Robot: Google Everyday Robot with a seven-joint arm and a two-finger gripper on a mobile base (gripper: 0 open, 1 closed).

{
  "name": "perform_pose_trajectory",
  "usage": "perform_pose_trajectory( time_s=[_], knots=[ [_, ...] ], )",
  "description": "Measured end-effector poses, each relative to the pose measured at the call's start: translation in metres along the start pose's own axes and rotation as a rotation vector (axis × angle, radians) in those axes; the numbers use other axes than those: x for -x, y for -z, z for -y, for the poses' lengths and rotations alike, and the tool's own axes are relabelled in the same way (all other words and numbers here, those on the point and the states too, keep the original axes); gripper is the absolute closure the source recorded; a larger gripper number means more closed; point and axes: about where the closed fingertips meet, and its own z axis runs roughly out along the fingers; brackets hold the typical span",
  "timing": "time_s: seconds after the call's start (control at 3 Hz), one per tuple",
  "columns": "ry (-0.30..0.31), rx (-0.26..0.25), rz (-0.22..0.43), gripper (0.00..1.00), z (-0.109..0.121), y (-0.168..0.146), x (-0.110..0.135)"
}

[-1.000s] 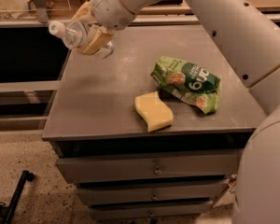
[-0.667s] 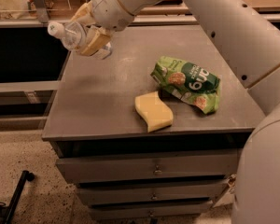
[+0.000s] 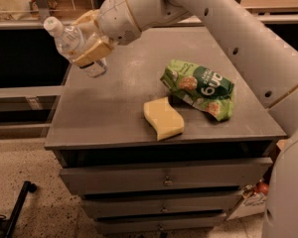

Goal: Place blue plastic bottle upright

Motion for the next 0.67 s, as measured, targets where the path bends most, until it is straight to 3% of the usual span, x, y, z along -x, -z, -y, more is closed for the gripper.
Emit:
perform_pose_trajectory(
  time_s=[0.67],
  knots=[
    [-0.202, 0.061, 0.114, 1.00, -0.023, -0.010, 0.037]
  ],
)
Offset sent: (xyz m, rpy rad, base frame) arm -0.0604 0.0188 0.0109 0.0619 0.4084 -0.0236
